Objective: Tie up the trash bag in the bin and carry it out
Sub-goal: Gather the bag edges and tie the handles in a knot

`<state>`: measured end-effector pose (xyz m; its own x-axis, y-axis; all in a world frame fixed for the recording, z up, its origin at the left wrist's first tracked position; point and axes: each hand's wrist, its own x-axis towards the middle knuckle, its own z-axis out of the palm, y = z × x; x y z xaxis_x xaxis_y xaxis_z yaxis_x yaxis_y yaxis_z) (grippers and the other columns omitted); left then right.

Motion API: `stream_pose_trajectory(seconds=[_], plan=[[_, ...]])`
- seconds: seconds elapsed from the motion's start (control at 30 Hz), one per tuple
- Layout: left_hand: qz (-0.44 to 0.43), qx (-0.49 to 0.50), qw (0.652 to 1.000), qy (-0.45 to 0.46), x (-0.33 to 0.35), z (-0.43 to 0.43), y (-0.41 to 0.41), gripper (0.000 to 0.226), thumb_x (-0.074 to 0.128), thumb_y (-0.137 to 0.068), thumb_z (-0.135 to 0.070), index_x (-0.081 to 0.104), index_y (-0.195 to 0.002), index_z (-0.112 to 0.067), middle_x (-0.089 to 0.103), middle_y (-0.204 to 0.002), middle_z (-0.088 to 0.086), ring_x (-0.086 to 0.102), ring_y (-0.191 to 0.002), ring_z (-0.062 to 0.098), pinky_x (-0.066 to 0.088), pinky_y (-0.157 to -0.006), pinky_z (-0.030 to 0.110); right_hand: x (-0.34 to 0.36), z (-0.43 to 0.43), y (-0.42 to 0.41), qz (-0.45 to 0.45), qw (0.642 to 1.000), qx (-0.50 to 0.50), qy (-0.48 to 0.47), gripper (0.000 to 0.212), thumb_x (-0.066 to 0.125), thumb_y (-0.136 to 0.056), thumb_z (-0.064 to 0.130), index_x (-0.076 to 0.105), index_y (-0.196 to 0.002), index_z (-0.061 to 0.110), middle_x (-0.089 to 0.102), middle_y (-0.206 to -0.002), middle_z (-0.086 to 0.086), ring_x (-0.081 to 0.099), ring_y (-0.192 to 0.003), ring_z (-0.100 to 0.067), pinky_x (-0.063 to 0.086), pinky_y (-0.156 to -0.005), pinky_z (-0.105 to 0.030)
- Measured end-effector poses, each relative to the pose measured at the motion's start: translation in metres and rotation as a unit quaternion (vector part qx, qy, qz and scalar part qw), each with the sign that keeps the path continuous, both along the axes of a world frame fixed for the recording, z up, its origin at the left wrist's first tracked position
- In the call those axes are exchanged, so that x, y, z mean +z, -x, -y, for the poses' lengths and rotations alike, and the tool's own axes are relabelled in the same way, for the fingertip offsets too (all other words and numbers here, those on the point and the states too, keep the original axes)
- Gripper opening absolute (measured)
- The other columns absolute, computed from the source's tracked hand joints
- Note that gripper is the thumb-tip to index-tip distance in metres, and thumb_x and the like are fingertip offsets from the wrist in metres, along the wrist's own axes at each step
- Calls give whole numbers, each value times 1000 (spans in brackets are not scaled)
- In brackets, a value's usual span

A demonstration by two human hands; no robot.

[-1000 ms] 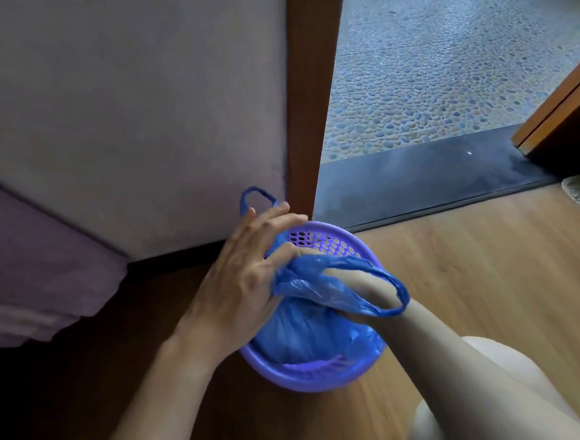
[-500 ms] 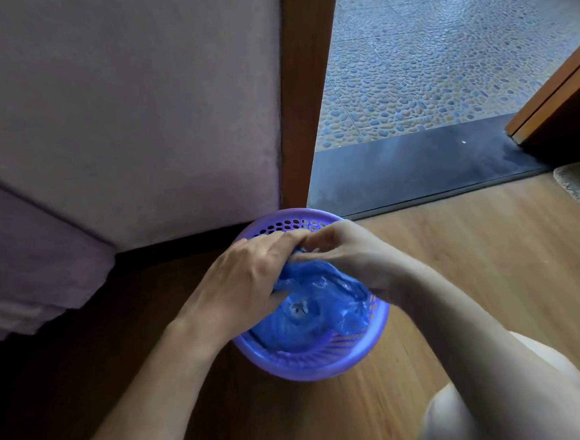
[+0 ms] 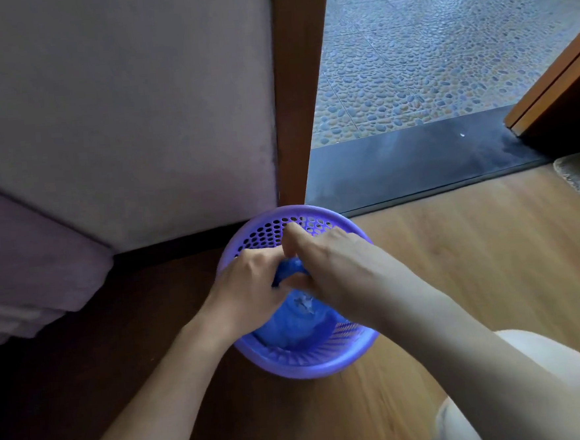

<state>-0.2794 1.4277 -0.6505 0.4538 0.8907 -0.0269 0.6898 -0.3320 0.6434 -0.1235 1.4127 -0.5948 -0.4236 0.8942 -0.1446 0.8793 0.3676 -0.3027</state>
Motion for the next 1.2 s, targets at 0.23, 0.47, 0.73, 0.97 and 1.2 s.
stream_pose_trajectory(seconds=[0.23, 0.47, 0.73, 0.97, 1.2], plan=[[63, 2, 997, 41, 2, -2, 1, 46, 66, -85, -11, 40, -59, -38, 51, -54, -15, 51, -57, -9, 31, -50, 13, 15, -14, -21, -198, 978, -10, 62, 32, 63, -92, 31, 56, -70, 9, 43, -54, 5, 36, -51, -9, 29, -50, -23], [126, 25, 991, 23, 4, -4, 0, 33, 65, -77, -3, 51, -67, -31, 57, -62, -13, 52, -58, 4, 35, -53, 16, 1, -33, -38, -455, 860, -211, 100, 34, 61, -94, 29, 63, -62, 15, 31, -49, 13, 26, -48, -11, 23, -47, -28], [222, 82, 969, -70, 14, 5, -2, 41, 75, -75, -1, 52, -100, -25, 63, -83, -16, 64, -78, 3, 48, -64, 14, -23, -42, -14, -561, 772, -262, 142, 12, 59, -95, 7, 64, -85, 8, 65, -66, -8, 63, -57, -11, 52, -58, -24], [165, 0, 976, -142, 16, 11, 1, 49, 68, -72, -2, 64, -118, -19, 63, -110, -20, 61, -106, 1, 50, -93, 23, -36, -36, -14, -364, 884, -234, 176, 12, 59, -77, 25, 69, -82, 23, 68, -86, -29, 54, -68, -23, 44, -63, -40], [129, 90, 982, -108, 7, 6, 8, 14, 62, -83, -17, 65, -96, -16, 53, -96, -2, 55, -83, 8, 44, -76, 15, -13, -15, -21, -214, 968, -69, 113, 39, 63, -81, 55, 70, -103, 24, 54, -108, 3, 53, -103, -7, 43, -87, -23]])
